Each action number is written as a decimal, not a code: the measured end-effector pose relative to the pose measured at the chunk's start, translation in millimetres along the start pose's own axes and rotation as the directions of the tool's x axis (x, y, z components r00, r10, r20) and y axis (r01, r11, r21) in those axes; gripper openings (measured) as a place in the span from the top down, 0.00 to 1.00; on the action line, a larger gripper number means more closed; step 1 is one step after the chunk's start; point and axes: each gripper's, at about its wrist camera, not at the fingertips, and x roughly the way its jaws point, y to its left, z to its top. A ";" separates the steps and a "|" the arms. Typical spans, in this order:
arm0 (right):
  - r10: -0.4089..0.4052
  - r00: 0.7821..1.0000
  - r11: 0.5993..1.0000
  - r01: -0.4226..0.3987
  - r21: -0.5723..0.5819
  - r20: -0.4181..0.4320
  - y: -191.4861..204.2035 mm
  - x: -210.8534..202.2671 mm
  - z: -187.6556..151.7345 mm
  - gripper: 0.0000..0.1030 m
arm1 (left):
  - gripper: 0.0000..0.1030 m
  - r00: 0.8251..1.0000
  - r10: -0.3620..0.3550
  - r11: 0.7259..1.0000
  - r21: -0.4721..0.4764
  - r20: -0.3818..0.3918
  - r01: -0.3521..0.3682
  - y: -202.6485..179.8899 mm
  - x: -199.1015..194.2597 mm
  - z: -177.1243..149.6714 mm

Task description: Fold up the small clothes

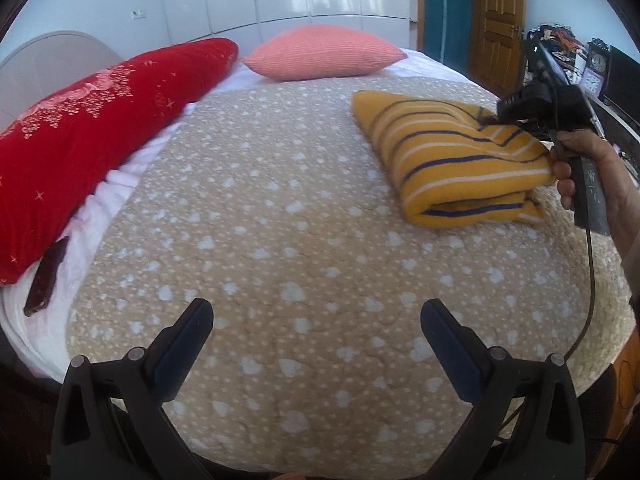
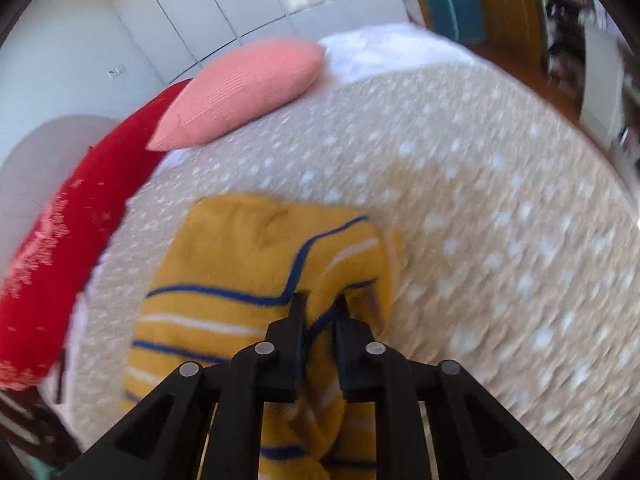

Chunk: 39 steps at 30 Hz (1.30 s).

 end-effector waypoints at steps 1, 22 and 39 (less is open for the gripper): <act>-0.073 0.997 0.997 0.072 -0.021 -0.014 -1.6 8.4 1.2 0.89 | 0.00 1.000 -0.001 1.000 -0.010 -0.008 0.001 2.0 1.8 0.7; 0.147 0.988 0.971 -0.155 0.183 0.055 -37.3 -45.9 -92.9 0.45 | 0.00 0.994 -0.009 1.000 0.004 0.110 0.009 -10.0 -35.0 3.8; -0.030 0.970 0.999 0.025 0.023 0.242 -22.8 -197.6 -207.3 0.31 | 0.00 0.939 0.122 0.992 -0.041 0.320 -0.115 -34.5 -102.4 32.6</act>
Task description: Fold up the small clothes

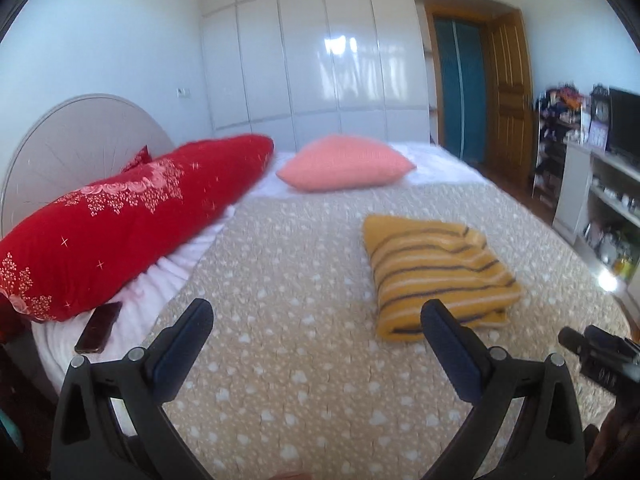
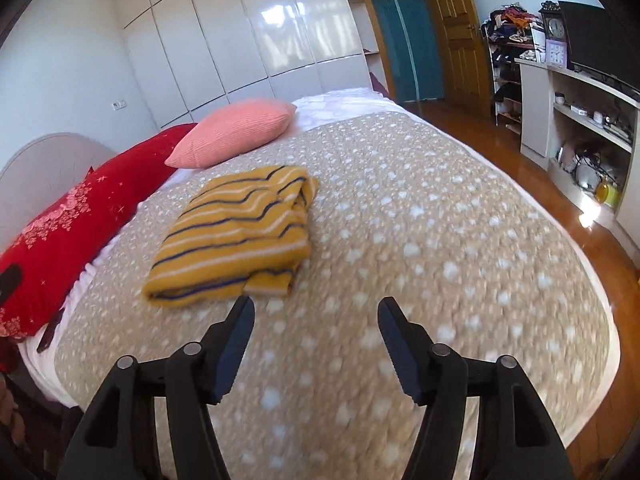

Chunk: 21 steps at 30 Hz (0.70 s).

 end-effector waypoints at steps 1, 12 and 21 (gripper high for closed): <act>-0.011 1.000 1.000 0.011 -0.013 -0.009 2.1 -0.3 -6.2 0.31 | 0.00 1.000 -0.002 1.000 0.020 -0.019 0.002 -4.5 2.6 -1.6; -0.064 0.996 0.992 0.058 -0.109 -0.056 24.5 17.8 -32.7 0.29 | 0.00 0.981 -0.033 0.989 0.134 -0.192 0.059 -38.6 26.8 -28.7; -0.087 0.993 0.991 0.078 -0.112 -0.083 23.2 24.9 -40.8 0.28 | 0.00 0.967 -0.042 0.983 0.163 -0.252 0.086 -49.1 37.1 -42.1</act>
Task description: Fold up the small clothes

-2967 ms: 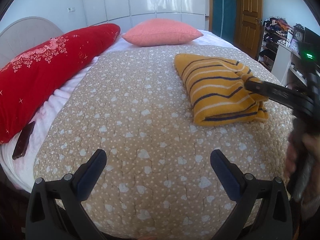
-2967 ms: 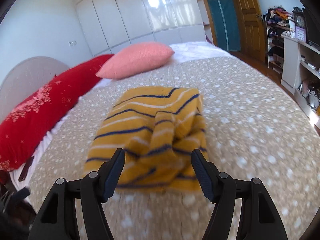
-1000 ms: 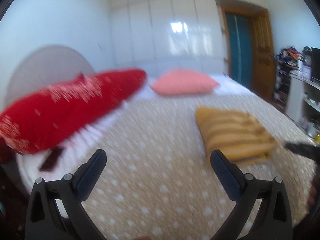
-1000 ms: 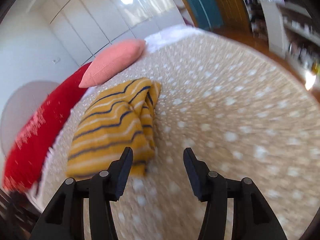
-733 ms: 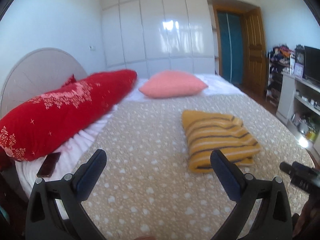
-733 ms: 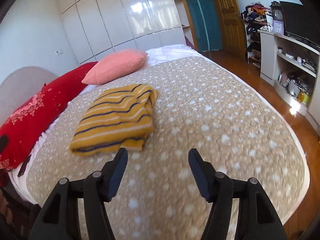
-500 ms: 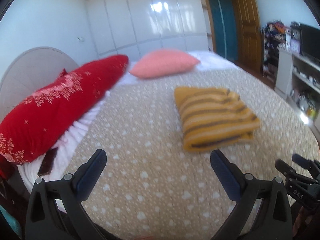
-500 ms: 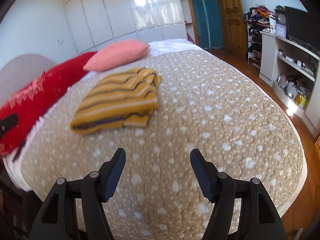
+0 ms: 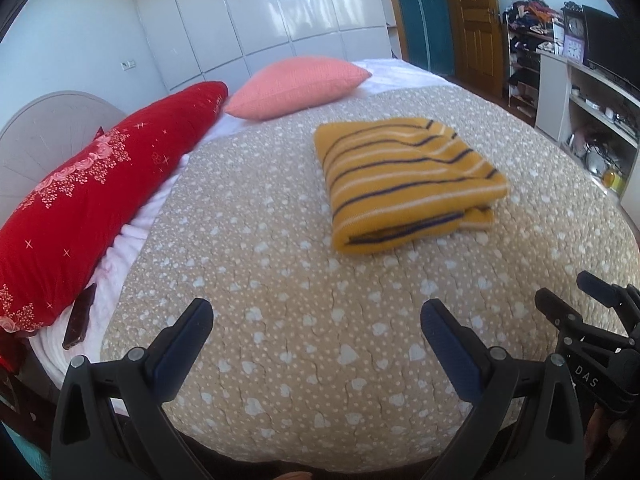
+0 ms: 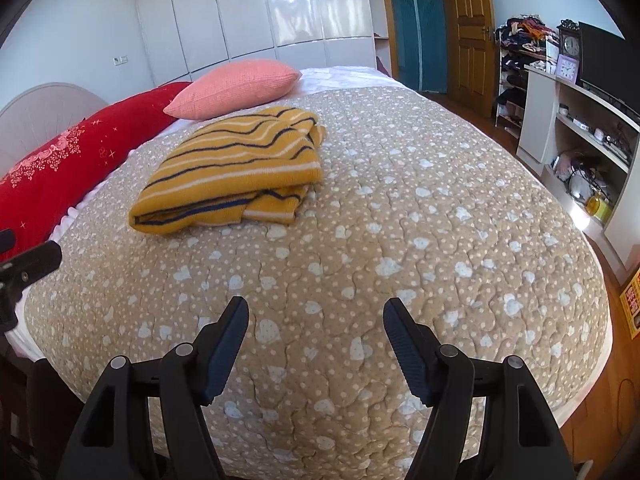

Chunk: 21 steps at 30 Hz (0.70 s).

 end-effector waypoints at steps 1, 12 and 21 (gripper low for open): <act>-0.002 1.000 1.000 0.002 -0.002 -0.002 0.6 0.3 -0.5 0.28 | 0.00 1.000 -0.002 1.000 0.000 -0.005 0.002 0.4 1.0 -0.6; 0.003 1.000 1.000 -0.003 -0.023 -0.015 10.3 3.5 -3.5 0.26 | 0.00 0.999 -0.008 1.000 0.003 -0.050 0.008 1.9 12.2 -5.7; -0.003 1.000 1.000 0.002 -0.028 -0.028 10.2 7.6 -5.8 0.25 | 0.00 0.996 -0.021 1.000 0.002 -0.084 0.021 2.1 22.0 -10.3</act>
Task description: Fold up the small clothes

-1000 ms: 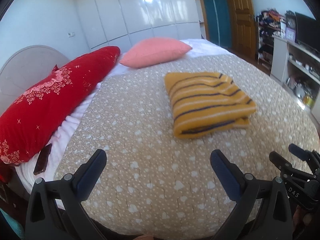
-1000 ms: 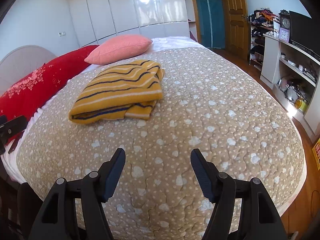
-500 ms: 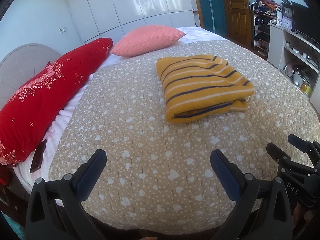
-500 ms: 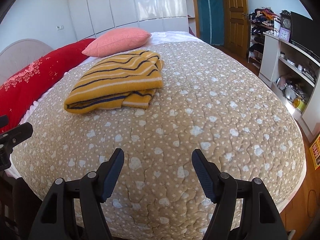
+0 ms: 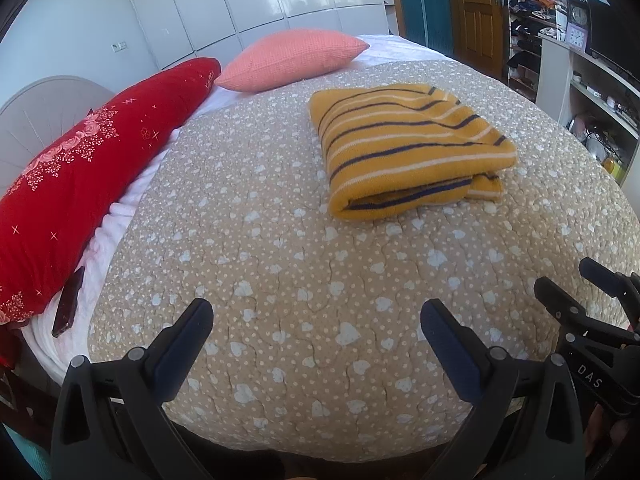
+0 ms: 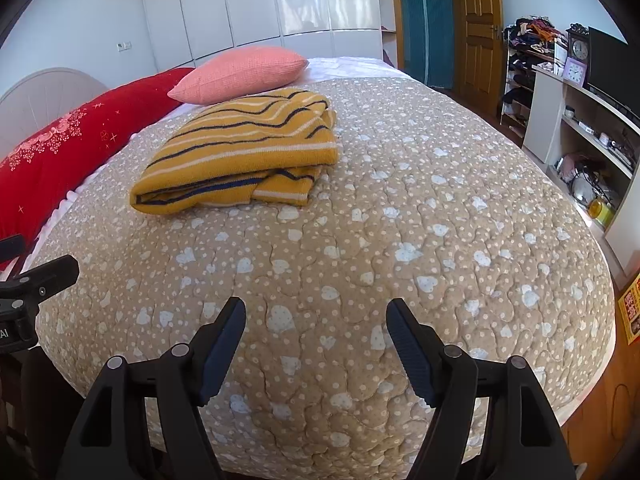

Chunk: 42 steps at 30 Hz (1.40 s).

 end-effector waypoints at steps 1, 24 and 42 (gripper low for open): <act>-0.001 1.000 1.000 0.001 -0.002 -0.002 0.6 0.7 -0.3 0.25 | 0.00 1.000 -0.002 1.000 0.001 -0.003 0.002 -0.6 0.7 -0.5; 0.009 1.000 0.999 -0.010 -0.041 -0.009 12.5 8.4 5.1 0.23 | 0.00 0.998 -0.034 0.999 -0.010 -0.060 0.034 1.3 17.8 -7.2; -0.059 0.998 0.985 0.060 -0.160 0.011 41.5 35.8 43.8 0.20 | 0.00 0.977 -0.150 0.986 -0.092 -0.153 0.137 28.6 67.1 0.5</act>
